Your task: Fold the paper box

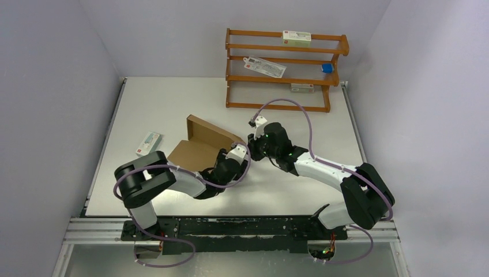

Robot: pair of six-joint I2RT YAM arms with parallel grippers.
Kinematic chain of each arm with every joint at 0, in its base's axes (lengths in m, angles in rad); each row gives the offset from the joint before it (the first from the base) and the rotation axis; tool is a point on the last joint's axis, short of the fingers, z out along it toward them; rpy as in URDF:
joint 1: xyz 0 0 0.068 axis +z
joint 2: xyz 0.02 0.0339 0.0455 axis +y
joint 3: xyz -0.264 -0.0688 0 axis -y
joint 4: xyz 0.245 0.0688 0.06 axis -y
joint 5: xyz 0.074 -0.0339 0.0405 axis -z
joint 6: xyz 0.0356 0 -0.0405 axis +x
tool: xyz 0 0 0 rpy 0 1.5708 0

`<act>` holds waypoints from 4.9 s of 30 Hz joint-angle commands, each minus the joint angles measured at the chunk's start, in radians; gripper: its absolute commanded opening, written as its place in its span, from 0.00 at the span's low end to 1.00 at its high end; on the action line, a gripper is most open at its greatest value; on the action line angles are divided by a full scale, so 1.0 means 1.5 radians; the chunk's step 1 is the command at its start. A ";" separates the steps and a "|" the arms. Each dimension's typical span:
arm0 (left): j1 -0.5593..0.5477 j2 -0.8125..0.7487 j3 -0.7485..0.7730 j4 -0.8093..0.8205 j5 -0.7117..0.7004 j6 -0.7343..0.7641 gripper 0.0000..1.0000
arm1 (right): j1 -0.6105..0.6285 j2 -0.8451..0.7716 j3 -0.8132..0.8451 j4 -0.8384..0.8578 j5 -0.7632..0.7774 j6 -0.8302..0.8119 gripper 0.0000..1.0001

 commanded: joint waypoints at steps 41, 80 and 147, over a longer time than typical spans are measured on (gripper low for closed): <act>0.100 -0.175 -0.081 -0.033 0.093 -0.072 0.63 | 0.041 -0.021 -0.133 0.320 -0.020 -0.017 0.49; 0.067 -0.060 -0.017 -0.028 0.032 0.040 0.80 | 0.079 0.164 -0.148 0.558 0.093 -0.004 0.00; 0.194 -0.352 -0.077 -0.088 0.220 -0.279 0.78 | 0.102 0.165 -0.115 0.484 0.073 -0.075 0.00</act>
